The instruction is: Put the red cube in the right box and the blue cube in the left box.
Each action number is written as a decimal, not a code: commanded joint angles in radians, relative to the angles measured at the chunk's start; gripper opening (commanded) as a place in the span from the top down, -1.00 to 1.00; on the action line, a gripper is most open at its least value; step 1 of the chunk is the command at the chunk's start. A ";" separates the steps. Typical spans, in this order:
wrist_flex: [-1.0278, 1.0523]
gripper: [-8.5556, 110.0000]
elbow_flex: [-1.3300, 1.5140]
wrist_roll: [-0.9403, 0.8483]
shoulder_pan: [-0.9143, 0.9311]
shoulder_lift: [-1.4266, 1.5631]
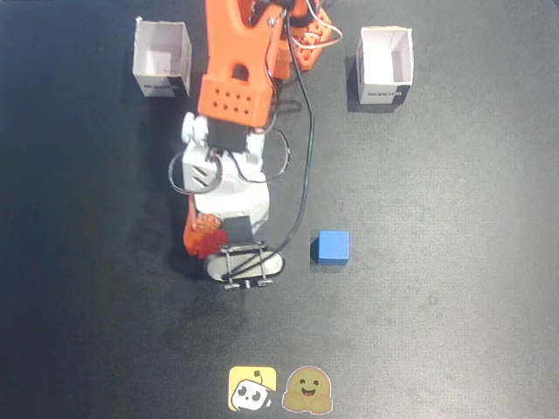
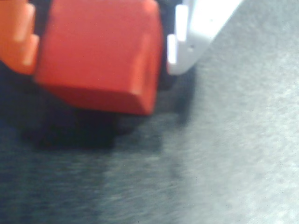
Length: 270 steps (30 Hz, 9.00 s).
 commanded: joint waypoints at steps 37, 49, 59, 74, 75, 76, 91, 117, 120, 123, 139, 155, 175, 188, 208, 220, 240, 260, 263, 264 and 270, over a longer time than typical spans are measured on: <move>0.451 0.67 -0.061 0.169 0.241 0.503; 0.641 0.67 -0.097 0.268 0.451 0.647; 0.818 0.67 -0.077 0.295 0.623 0.770; 0.911 0.65 0.043 0.313 0.787 0.992; 0.916 0.64 0.048 0.311 0.805 0.994; 0.927 0.64 0.048 0.316 0.819 0.994; 0.939 0.64 0.051 0.264 0.966 1.005; 0.916 0.77 0.077 0.253 0.943 1.039; 0.890 0.77 0.071 0.230 0.934 1.025; 0.850 0.81 0.052 0.218 0.905 0.980; 0.782 0.84 -0.020 0.267 0.529 0.876; 0.762 0.84 -0.048 0.325 0.081 0.854; 0.568 0.84 0.017 0.341 -0.249 0.604; 0.540 0.80 0.028 0.337 -0.273 0.574; 0.399 0.64 -0.130 0.472 -0.422 0.334; 0.245 0.57 -0.204 0.551 -0.477 0.121; 0.155 0.47 -0.209 0.577 -0.497 0.018; -0.029 0.60 -0.103 0.583 -0.491 -0.086; -0.040 0.60 -0.089 0.583 -0.489 -0.084; -0.046 0.61 -0.081 0.583 -0.489 -0.083; -0.064 0.66 -0.058 0.581 -0.485 -0.071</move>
